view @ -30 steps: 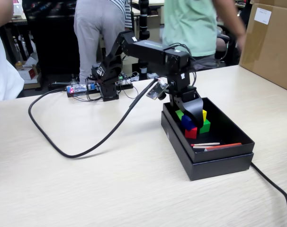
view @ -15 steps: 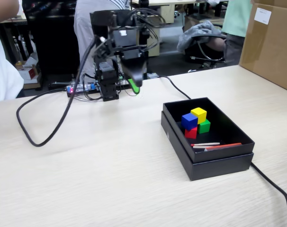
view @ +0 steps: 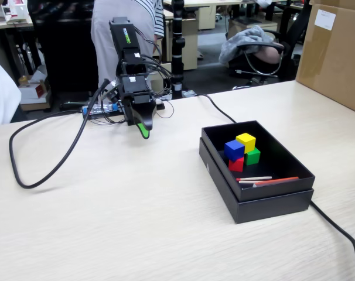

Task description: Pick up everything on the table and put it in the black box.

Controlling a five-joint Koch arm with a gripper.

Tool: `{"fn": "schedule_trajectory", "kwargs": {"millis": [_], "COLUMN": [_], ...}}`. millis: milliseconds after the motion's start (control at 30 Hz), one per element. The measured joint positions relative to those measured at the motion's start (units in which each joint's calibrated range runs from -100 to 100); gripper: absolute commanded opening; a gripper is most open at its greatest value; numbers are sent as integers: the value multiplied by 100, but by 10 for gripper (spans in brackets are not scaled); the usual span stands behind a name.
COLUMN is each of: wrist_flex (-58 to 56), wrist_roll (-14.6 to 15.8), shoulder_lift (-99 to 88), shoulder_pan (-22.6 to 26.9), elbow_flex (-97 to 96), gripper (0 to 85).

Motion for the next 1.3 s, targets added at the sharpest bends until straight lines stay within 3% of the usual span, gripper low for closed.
{"fn": "schedule_trajectory", "kwargs": {"millis": [167, 467, 1300], "wrist_flex": [952, 3120, 3144], "wrist_roll": [-230, -254, -244], "shoulder_lift": [-272, -362, -298], "shoulder_pan": [-93, 88, -20], "elbow_flex": [-1132, -2656, -2738], "gripper": [521, 513, 496]}}
